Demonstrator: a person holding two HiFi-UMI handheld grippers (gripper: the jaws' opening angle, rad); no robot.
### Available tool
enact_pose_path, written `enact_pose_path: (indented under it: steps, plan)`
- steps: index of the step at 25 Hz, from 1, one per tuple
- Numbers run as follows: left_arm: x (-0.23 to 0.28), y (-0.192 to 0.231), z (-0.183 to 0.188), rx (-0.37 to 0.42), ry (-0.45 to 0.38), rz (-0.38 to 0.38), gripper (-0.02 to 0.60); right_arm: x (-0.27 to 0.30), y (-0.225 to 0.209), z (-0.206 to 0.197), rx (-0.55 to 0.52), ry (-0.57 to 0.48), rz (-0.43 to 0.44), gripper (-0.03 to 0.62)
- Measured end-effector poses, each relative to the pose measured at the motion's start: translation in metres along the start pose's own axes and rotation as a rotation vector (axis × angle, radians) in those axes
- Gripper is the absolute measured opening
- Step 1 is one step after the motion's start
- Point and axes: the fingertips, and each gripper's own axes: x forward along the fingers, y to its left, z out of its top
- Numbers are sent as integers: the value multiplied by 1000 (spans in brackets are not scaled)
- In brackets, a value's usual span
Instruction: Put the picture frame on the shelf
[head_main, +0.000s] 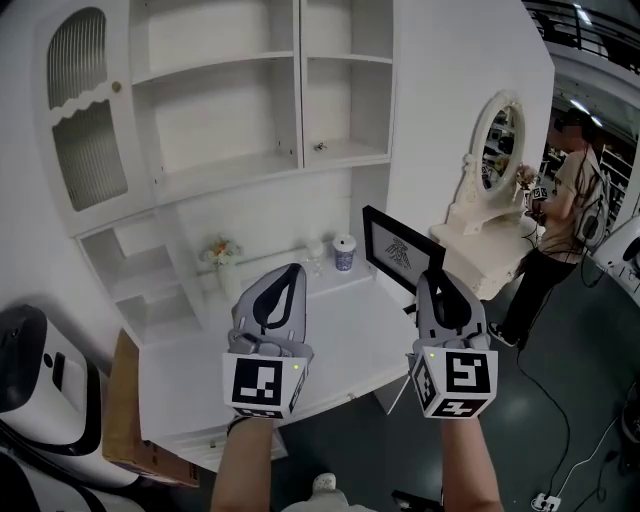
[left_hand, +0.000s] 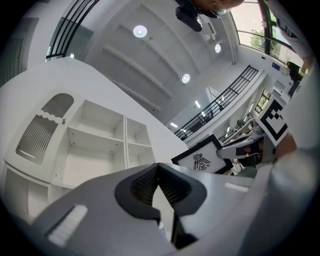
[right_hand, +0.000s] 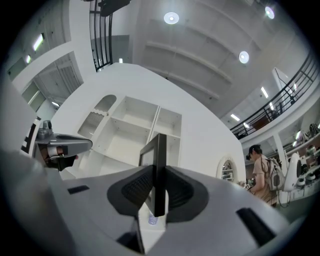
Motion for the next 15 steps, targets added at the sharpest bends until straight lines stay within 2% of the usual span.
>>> enact_pose_path:
  steps: [8, 15]
  plan:
    - [68, 51, -40, -7, -22, -34, 9, 87, 5, -13, -9, -3, -40, 80]
    - [115, 69, -66, -17, -32, -78, 9, 135, 0, -24, -13, -2, -86, 80]
